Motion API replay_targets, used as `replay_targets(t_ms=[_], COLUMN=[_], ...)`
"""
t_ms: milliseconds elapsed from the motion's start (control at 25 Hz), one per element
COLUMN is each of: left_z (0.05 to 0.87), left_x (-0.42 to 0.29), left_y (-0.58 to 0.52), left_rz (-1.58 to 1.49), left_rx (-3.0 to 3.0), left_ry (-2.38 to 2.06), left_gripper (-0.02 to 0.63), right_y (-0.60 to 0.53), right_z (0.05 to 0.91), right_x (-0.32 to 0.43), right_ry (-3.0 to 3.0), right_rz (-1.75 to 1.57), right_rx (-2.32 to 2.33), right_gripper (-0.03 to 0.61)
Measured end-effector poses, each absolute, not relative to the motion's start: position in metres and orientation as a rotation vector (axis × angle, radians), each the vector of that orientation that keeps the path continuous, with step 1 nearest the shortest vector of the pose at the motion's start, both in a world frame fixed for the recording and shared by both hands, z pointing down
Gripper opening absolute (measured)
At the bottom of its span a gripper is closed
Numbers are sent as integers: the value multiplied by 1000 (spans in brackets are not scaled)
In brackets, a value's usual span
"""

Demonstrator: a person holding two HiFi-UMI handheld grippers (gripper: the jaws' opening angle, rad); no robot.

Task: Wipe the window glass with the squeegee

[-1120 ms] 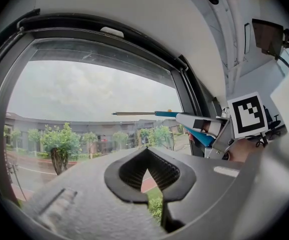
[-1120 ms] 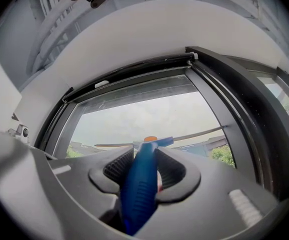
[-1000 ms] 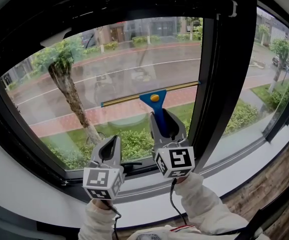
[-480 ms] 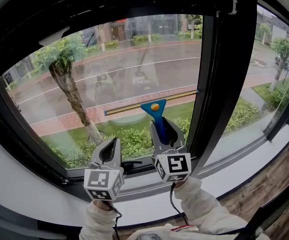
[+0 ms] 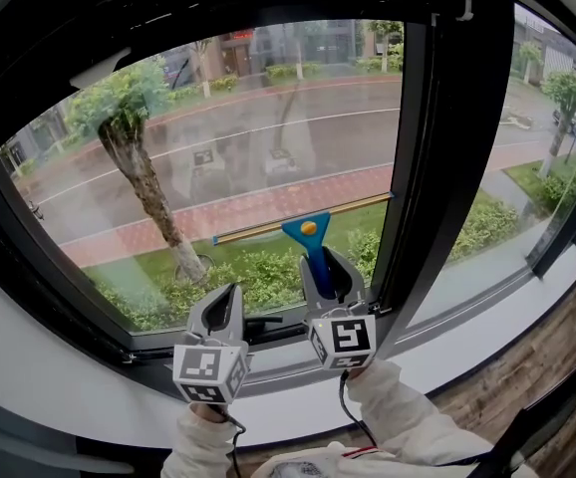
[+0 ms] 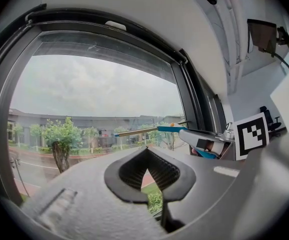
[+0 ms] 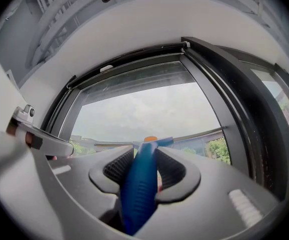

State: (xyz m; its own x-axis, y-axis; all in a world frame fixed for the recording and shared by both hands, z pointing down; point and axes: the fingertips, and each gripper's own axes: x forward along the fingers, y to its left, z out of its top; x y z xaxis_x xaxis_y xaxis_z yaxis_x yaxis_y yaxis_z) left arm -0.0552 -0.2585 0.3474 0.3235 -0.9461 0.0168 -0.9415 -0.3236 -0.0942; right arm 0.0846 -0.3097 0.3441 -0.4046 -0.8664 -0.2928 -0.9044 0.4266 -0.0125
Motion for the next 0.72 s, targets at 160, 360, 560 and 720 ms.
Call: replay_targets(t_ms=[160, 360, 560, 720], left_z=[362, 377, 390, 403], left_x=[-56, -55, -53, -52], left_y=[-258, -258, -256, -255], left_rz=[-122, -145, -147, -165], left_rx=[-2491, -2508, -2534, -2551], left_ry=[1792, 1804, 1817, 1828], left_gripper=[0, 0, 0, 0], right_y=[-310, -309, -307, -307], right_z=[354, 364, 384, 403], right_x=[84, 84, 84, 84], right_ry=[2441, 2452, 2475, 2497], right_rz=[213, 205, 183, 142], right_rx=[-1546, -1553, -1573, -1593], right_gripper=[146, 146, 146, 146])
